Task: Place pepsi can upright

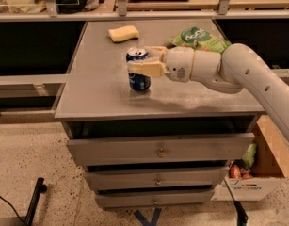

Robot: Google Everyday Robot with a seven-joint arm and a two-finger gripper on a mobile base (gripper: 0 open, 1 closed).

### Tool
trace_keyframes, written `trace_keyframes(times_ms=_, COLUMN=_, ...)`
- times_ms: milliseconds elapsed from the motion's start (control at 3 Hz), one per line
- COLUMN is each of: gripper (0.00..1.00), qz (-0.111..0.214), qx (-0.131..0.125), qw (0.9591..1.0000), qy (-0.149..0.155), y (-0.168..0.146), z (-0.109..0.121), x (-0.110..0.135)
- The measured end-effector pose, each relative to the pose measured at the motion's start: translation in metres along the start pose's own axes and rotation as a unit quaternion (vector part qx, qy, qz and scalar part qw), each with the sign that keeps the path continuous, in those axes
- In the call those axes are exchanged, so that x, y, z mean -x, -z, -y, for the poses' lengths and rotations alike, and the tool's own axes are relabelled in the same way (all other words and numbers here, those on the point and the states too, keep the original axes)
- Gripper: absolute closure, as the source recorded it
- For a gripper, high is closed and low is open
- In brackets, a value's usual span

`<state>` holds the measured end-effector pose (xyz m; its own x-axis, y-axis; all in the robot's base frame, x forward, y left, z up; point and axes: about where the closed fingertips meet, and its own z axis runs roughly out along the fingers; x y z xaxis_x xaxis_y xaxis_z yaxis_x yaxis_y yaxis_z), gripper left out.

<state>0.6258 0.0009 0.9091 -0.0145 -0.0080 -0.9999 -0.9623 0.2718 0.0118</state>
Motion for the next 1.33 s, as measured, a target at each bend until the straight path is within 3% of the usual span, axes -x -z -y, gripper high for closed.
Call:
trace_keyframes(times_ms=333, gripper=0.12, qz=-0.007, qx=-0.006, qw=0.9999, qy=-0.009, y=0.003, z=0.001, x=-0.008)
trace_keyframes(times_ms=667, gripper=0.00, qz=-0.020, qx=-0.018, qw=0.9996, qy=-0.010, y=0.007, z=0.002, x=-0.011)
trace_keyframes(times_ms=1000, gripper=0.00, qz=-0.035, qx=-0.041, qw=0.9985, qy=-0.011, y=0.019, z=0.006, x=-0.011)
trace_keyframes(times_ms=1333, gripper=0.00, qz=-0.074, qx=-0.066, qw=0.9951, qy=-0.005, y=0.038, z=0.007, x=-0.002)
